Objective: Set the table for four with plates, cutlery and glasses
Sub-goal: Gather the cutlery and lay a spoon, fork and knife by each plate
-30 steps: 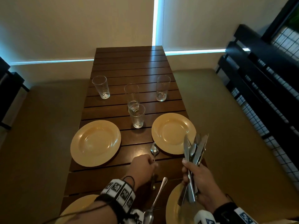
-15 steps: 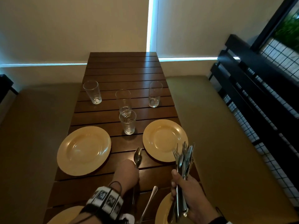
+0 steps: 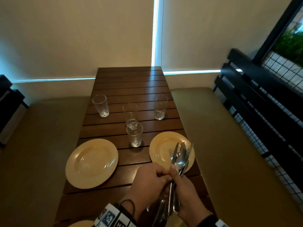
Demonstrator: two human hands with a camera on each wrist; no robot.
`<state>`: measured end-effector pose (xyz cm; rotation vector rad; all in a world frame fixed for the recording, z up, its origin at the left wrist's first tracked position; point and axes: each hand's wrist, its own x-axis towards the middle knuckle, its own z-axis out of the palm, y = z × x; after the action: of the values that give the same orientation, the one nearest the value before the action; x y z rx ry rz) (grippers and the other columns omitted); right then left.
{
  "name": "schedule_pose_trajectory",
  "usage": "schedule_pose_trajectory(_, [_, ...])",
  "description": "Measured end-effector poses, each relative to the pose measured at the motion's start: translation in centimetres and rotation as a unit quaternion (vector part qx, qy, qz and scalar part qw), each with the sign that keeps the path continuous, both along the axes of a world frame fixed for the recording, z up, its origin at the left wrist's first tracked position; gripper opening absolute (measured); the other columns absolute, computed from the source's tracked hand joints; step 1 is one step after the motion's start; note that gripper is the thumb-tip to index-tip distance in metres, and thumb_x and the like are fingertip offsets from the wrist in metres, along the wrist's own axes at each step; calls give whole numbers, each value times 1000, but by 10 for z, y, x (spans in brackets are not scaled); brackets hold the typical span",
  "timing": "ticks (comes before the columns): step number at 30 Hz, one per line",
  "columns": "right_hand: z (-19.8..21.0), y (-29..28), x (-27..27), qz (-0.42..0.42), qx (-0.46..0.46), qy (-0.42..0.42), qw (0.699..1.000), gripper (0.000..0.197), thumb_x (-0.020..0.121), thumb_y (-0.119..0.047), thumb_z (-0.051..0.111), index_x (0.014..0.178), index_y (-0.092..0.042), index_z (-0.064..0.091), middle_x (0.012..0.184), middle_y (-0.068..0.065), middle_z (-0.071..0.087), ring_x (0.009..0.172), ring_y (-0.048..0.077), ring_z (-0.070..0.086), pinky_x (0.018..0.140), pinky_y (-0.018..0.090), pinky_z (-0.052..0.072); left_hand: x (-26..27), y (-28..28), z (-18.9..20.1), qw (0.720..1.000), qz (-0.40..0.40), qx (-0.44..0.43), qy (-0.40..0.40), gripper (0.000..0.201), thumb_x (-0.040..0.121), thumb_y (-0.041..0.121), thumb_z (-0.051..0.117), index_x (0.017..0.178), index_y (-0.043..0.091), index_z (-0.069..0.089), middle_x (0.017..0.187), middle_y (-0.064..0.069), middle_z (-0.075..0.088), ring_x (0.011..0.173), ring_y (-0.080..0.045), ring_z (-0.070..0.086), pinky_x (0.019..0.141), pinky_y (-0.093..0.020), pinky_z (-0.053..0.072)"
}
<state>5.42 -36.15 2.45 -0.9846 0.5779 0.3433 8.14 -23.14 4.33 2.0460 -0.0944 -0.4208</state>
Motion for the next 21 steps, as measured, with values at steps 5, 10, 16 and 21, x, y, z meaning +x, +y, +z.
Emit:
schedule_pose_trajectory(5, [16, 4, 18, 23, -101, -26, 994, 39, 84, -30, 72, 101, 4, 66, 61, 11, 63, 47, 19, 55, 44, 29, 47, -6, 34, -9, 996, 12, -93, 5, 24, 94, 31, 70, 100, 53, 76, 107, 23, 58, 96, 0, 61, 80, -13, 47])
schedule_pose_trajectory(10, [37, 14, 38, 27, -116, -64, 991, 25, 89, -19, 69, 105, -1, 62, 67, 11, 65, 49, 18, 53, 48, 31, 45, -10, 61, -27, 910, 230, -281, 200, 21, 85, 35, 67, 96, 26, 82, 114, -16, 72, 96, -28, 68, 73, -42, 58])
schedule_pose_trajectory(16, [56, 37, 52, 28, -143, -117, 982, 19, 87, -22, 72, 92, -4, 67, 63, 6, 65, 47, 16, 60, 47, 29, 52, -11, 33, -25, 738, 232, -505, 384, 57, 104, 41, 41, 118, -3, 73, 124, -33, 66, 119, -52, 62, 107, -68, 39])
schedule_pose_trajectory(21, [53, 57, 59, -74, -189, -194, 960, 17, 85, -12, 74, 71, -12, 65, 58, 11, 62, 53, 24, 60, 50, 32, 52, 0, 22, -13, 659, 250, -588, 397, 55, 105, 33, 41, 103, -6, 78, 105, -28, 74, 86, -41, 75, 90, -55, 54])
